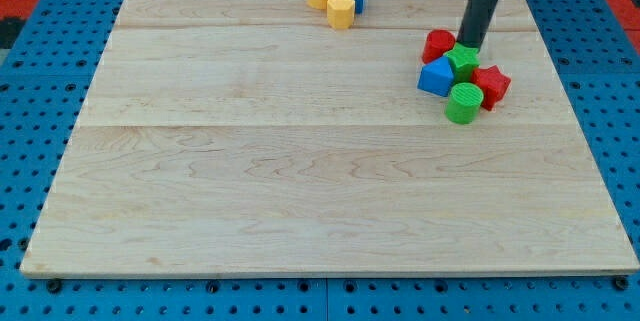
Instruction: Push the red star to the bottom center
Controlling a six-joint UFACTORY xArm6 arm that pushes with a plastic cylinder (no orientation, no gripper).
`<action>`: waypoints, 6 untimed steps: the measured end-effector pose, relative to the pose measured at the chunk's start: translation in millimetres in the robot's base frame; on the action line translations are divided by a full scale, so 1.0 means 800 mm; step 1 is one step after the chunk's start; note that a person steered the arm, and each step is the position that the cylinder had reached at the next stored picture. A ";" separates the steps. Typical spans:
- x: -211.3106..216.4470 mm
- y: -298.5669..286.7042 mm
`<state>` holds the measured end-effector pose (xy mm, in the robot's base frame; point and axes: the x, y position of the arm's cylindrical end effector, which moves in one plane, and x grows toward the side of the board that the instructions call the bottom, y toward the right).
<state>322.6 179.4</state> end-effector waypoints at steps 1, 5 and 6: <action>0.009 0.041; 0.083 -0.024; 0.078 -0.032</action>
